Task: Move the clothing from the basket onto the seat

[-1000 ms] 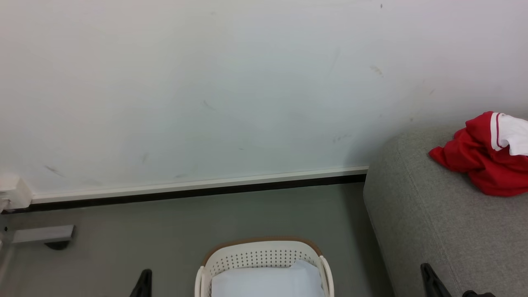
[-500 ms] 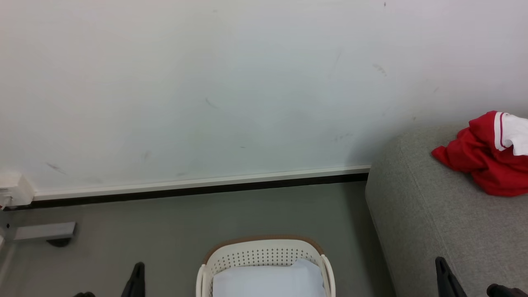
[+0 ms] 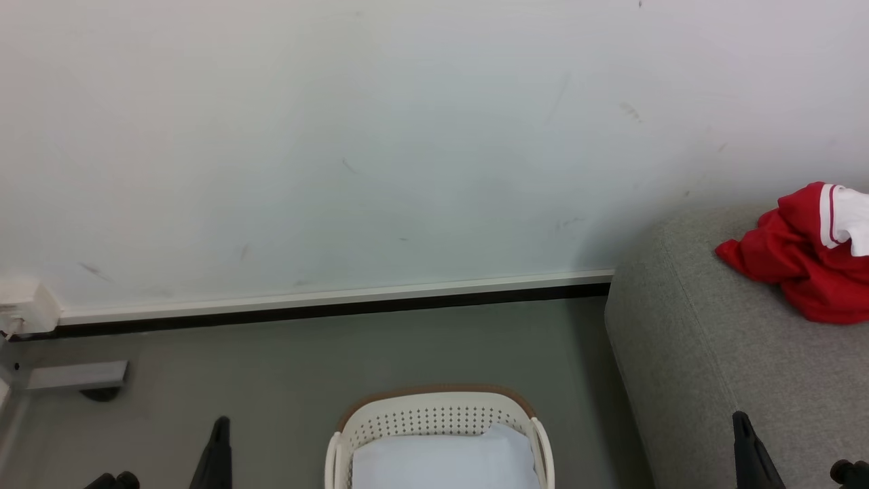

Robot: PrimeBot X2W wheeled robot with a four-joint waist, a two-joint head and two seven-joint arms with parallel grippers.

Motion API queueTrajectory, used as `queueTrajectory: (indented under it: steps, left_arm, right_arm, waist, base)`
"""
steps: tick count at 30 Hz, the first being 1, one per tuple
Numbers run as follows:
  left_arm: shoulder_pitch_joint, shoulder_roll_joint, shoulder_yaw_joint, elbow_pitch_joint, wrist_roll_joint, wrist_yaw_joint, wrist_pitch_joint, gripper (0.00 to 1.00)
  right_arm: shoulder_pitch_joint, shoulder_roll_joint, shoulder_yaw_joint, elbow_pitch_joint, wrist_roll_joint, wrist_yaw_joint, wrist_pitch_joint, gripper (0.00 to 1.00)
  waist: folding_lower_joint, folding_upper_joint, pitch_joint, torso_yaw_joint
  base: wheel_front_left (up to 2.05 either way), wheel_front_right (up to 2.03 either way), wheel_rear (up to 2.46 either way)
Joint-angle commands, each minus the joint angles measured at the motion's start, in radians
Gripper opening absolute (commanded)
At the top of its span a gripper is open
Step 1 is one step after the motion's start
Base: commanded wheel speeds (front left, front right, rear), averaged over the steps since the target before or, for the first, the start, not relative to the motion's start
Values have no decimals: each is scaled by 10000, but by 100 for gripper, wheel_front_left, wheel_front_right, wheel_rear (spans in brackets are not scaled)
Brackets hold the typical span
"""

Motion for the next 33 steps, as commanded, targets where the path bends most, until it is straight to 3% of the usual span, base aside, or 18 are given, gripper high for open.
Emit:
queueTrajectory:
  steps: [1, 33]
  left_arm:
    - [-275, 30, 78, -164, -328, 31, 96, 0]
    - [-714, -55, 437, -432, -4001, 113, 1109, 0]
  right_arm:
    - [-307, -73, -76, -174, 342, -7, 59, 0]
    - [-693, -129, -509, -421, 4283, -14, 1054, 0]
  waist:
    - [0, 0, 4, 6]
    - [0, 0, 137, 177]
  base:
    - [0, 0, 0]
    - [0, 0, 0]
